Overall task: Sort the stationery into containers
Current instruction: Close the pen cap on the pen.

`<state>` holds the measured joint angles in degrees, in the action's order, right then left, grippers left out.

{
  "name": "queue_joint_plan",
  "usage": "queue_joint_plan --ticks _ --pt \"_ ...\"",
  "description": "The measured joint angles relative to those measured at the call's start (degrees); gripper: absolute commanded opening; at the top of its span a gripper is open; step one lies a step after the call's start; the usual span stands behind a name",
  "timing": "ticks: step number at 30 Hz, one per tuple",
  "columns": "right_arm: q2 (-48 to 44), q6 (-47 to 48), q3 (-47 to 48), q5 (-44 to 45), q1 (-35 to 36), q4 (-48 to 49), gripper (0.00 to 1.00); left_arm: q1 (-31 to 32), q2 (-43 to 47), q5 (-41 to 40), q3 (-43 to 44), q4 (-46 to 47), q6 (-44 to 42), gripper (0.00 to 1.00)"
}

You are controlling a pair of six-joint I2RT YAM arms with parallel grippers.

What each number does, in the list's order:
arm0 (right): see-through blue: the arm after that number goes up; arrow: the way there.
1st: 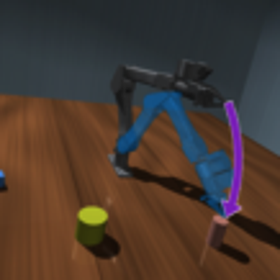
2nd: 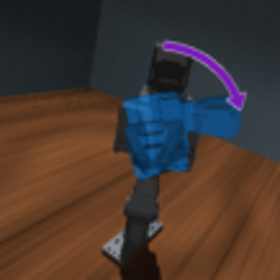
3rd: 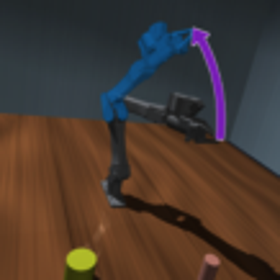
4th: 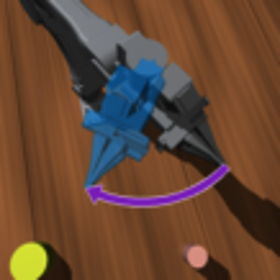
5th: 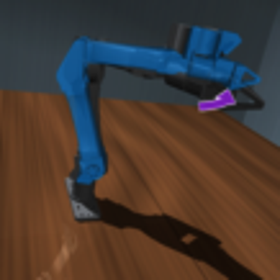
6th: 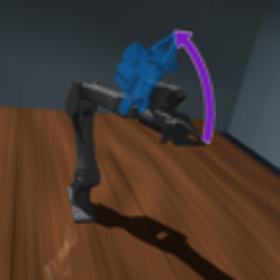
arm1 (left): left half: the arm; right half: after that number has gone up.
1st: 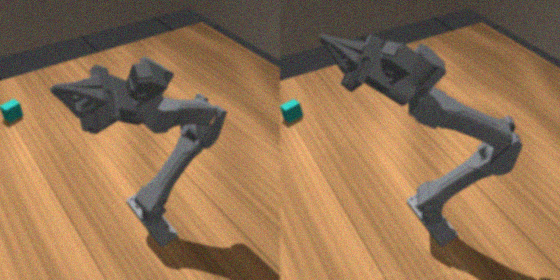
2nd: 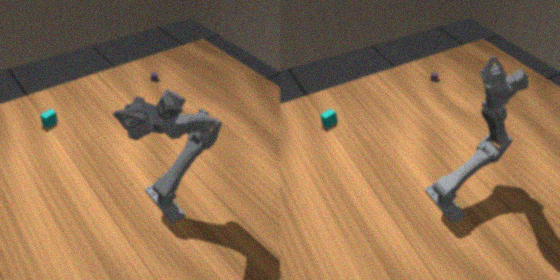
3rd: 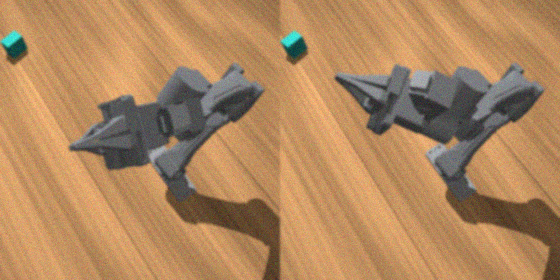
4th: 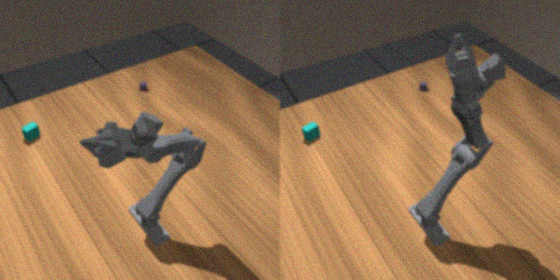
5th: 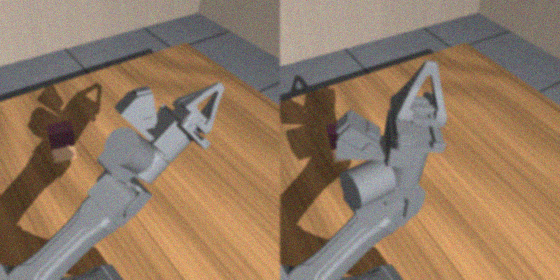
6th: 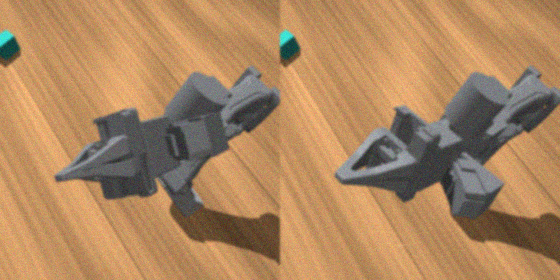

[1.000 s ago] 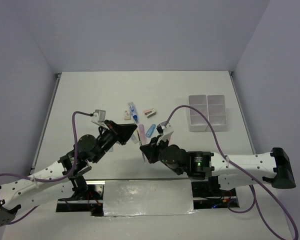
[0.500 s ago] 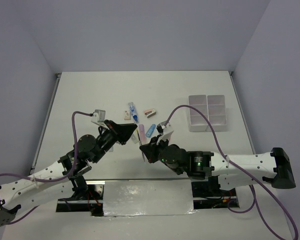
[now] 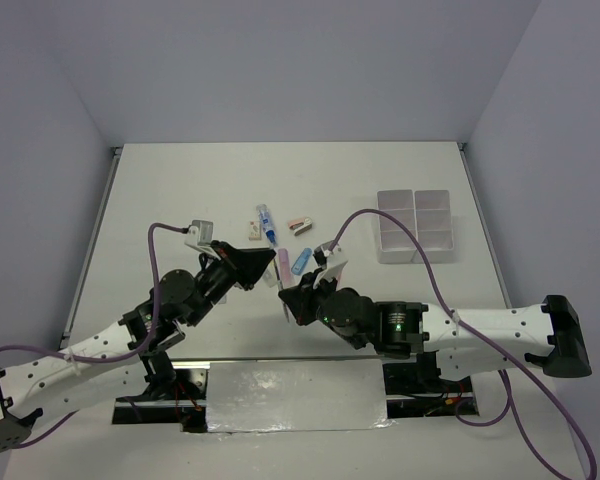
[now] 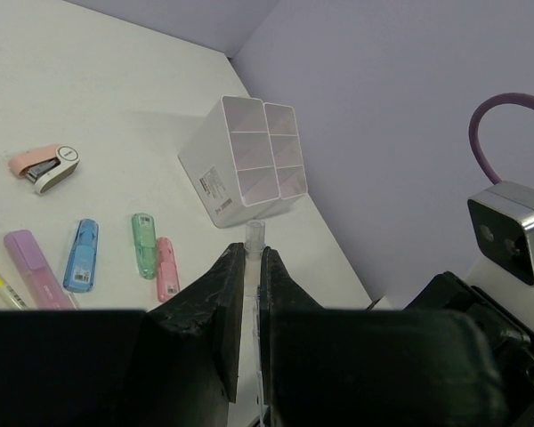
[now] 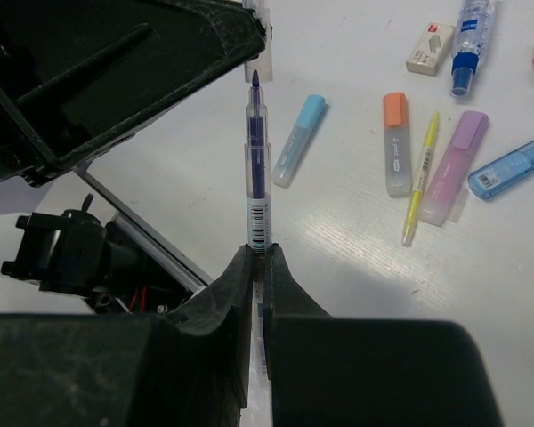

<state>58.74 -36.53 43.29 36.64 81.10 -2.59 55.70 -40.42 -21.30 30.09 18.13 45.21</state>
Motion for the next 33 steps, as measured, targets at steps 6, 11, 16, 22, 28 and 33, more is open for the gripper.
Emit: queue_joint_plan --ticks 6,11,16,22,28,33 --pt "0.0 0.0 0.2 -0.1 -0.5 0.0 0.00 0.0 0.0 0.5 -0.4 0.7 0.0 0.00" --pt "0.0 0.0 0.3 -0.5 -1.3 0.0 0.00 0.0 0.0 0.8 -0.5 1.2 0.1 0.00" --pt "0.0 0.4 0.4 -1.5 -1.9 0.0 0.00 0.0 0.0 0.8 -0.5 1.4 0.1 0.00" --pt "0.1 1.1 1.8 -1.6 -2.6 -0.1 0.00 0.0 -0.7 1.5 -0.5 2.5 0.3 0.00" --pt "0.1 2.2 2.6 -1.2 -2.8 -0.5 0.00 0.0 -1.1 1.7 -0.6 4.3 0.2 0.00" --pt "0.1 6.3 2.6 -2.1 -4.4 0.8 0.00 -0.2 -1.4 2.6 -0.8 5.7 0.2 0.00"
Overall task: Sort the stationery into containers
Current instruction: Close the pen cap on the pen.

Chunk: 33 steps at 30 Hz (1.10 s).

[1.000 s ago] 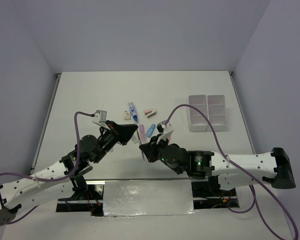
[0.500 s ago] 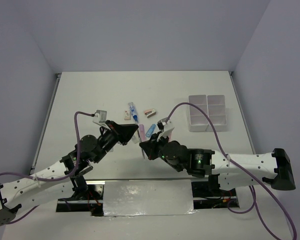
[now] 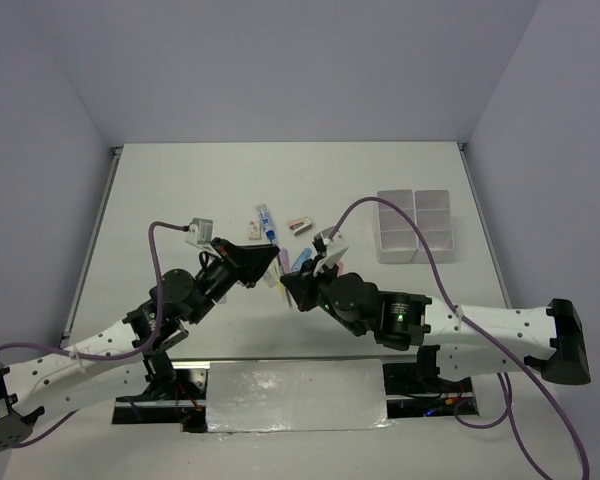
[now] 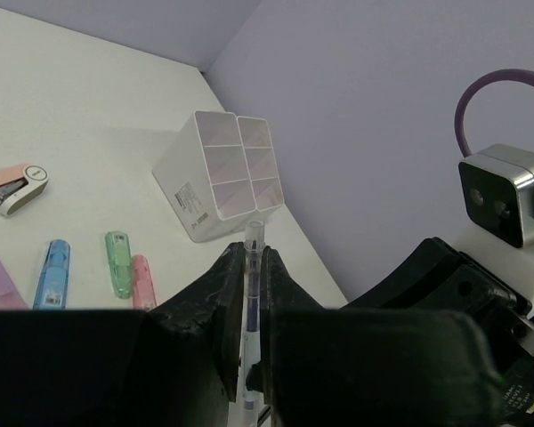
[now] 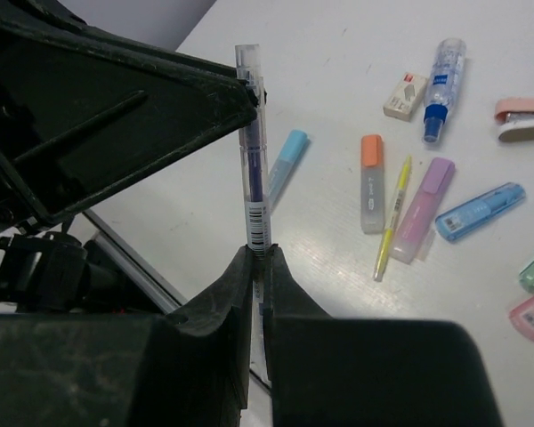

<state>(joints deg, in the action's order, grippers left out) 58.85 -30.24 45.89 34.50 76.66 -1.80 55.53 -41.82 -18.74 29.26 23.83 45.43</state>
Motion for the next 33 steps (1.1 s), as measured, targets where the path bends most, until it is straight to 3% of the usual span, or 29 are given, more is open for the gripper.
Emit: queue_joint_plan --ticks 5,10,12,17,19,25,30,31,33 --pt "-1.0 6.0 -0.5 -2.5 -1.7 1.7 0.00 -0.3 0.1 0.0 0.0 0.7 -0.2 0.06" --pt "-2.5 9.4 -1.3 -5.0 -2.5 2.6 0.00 -0.3 0.1 0.5 0.3 1.1 -0.4 0.34" --pt "-2.5 9.9 -1.3 -5.3 -2.8 4.0 0.00 -0.2 0.1 1.4 0.7 0.2 -0.8 0.40" --pt "-2.8 10.2 -1.3 -5.3 -3.5 6.8 0.00 0.2 -0.7 4.5 0.9 -2.6 -2.0 0.38" --pt "-2.8 10.2 -1.3 -5.4 -3.5 7.0 0.00 0.2 -0.7 5.3 1.3 -2.8 -2.1 0.26" --pt "-2.8 10.2 -1.3 -6.2 -3.7 7.7 0.00 0.2 -0.7 6.2 2.1 -3.3 -3.6 0.21" --pt "-2.9 10.9 -1.6 -7.8 -4.1 8.0 0.00 0.2 -0.5 7.1 2.1 -3.2 -5.4 0.00" --pt "-3.1 11.2 -1.9 -8.5 -4.2 8.4 0.02 0.2 -0.3 7.6 2.1 -3.3 -6.4 0.00" --pt "-4.0 11.8 -2.7 -10.0 -4.5 8.9 0.14 0.2 -0.2 8.7 2.1 -3.2 -7.8 0.00"
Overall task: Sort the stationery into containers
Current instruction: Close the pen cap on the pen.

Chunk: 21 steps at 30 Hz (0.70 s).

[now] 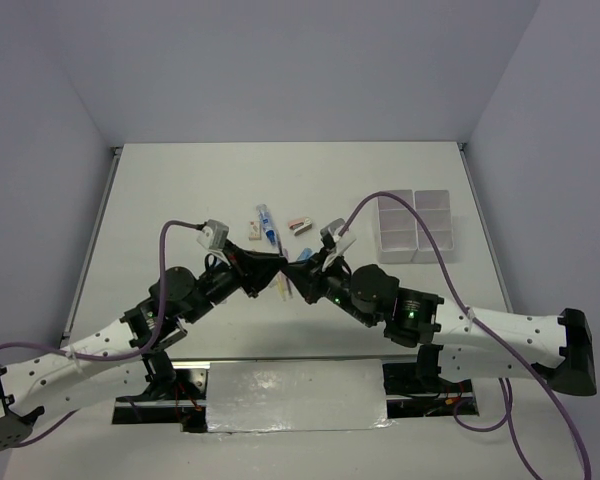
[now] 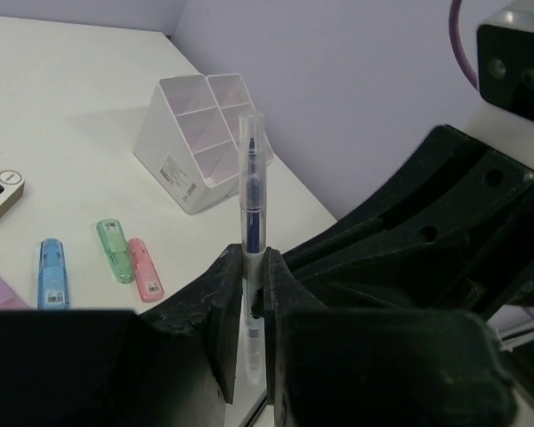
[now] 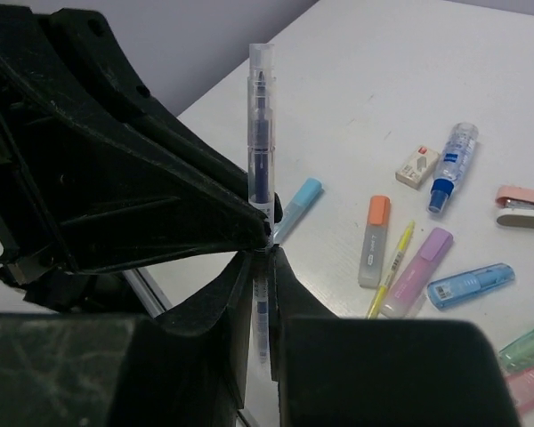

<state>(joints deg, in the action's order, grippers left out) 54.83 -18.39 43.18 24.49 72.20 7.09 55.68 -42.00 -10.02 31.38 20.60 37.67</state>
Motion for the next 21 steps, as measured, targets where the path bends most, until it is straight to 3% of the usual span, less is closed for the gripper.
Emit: queue_joint_plan --ticks 5,9,11,13,16,17,18,21 --pt "-1.8 1.5 -0.9 -4.7 -0.5 0.1 0.34 -0.1 0.9 5.4 0.0 0.8 -3.7 0.00" --pt "-2.7 1.6 -1.9 -11.0 -0.5 0.1 0.38 0.0 1.7 11.6 0.0 2.6 -5.8 0.00" --pt "-3.0 1.6 -2.3 -13.0 -0.5 0.1 0.35 0.0 2.0 13.7 0.0 3.1 -6.3 0.00" --pt "-3.6 1.9 -2.6 -14.3 -0.5 0.0 0.16 0.0 2.2 15.4 0.0 3.6 -6.4 0.00" --pt "-4.8 1.6 -3.3 -15.6 -0.6 0.1 0.00 0.0 2.1 17.0 0.0 4.2 -7.0 0.00" --pt "-5.0 1.7 -3.5 -15.8 -0.6 0.1 0.00 0.0 2.1 17.4 0.0 4.2 -7.2 0.00" --pt "-5.2 1.7 -3.5 -16.2 -0.6 0.0 0.00 0.1 2.1 17.4 0.0 4.2 -7.3 0.04" --pt "-5.3 1.7 -3.5 -16.4 -0.6 -0.3 0.00 0.2 2.1 17.0 0.1 3.9 -7.4 0.35"
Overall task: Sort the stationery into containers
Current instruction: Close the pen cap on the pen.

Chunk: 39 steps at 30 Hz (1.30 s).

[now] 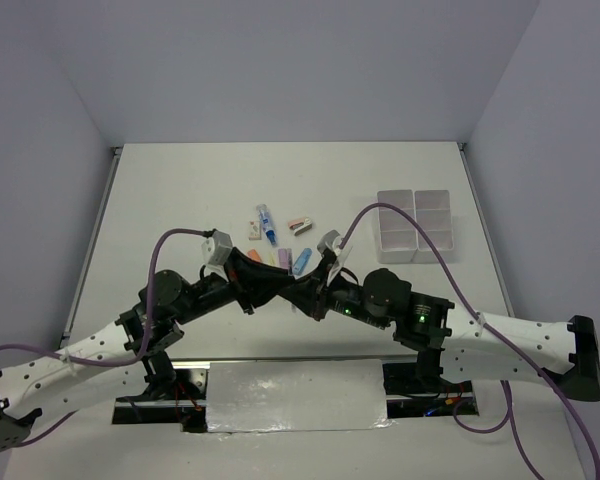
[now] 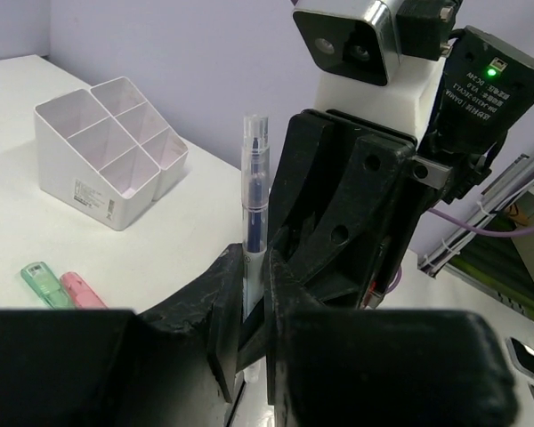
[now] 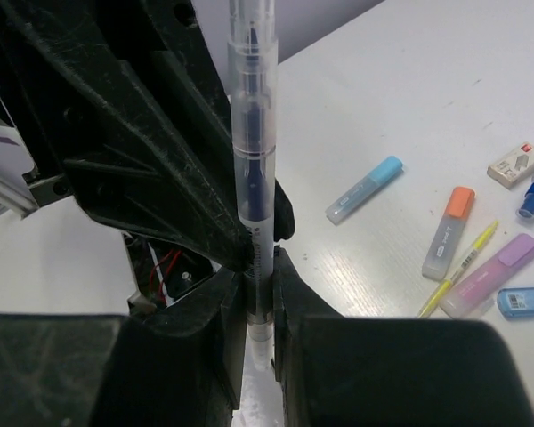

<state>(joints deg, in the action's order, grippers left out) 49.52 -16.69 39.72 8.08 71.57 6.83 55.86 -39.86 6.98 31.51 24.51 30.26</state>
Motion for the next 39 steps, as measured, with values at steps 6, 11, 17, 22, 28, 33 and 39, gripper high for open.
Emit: queue_joint_plan --ticks 6,11,17,22,28,33,39 --pt "0.1 -0.2 0.0 -0.4 0.0 0.0 0.00 0.1 -0.1 -2.5 1.7 -2.9 -0.4 0.63" --pt "0.7 -0.2 0.0 -1.4 0.0 -0.1 0.00 0.1 0.3 -4.3 6.0 -5.3 -2.2 0.62" --pt "1.5 -0.2 0.0 -2.7 0.0 -0.5 0.00 0.1 1.9 -5.5 8.6 -5.4 -4.7 0.58" --pt "2.4 -0.2 0.0 -4.0 0.0 -1.0 0.00 0.1 0.6 -5.7 9.4 -5.5 -5.1 0.55" --pt "2.4 -0.2 0.0 -3.8 0.0 -1.8 0.00 0.1 -2.0 -5.4 9.4 -6.1 -4.8 0.40" --pt "2.4 -0.1 0.0 -3.3 0.0 -2.2 0.00 0.1 -2.1 -5.2 9.1 -5.8 -4.6 0.23" --pt "2.4 0.1 0.0 -3.0 0.0 -2.7 0.00 0.0 -2.2 -5.2 8.4 -5.2 -4.5 0.17"
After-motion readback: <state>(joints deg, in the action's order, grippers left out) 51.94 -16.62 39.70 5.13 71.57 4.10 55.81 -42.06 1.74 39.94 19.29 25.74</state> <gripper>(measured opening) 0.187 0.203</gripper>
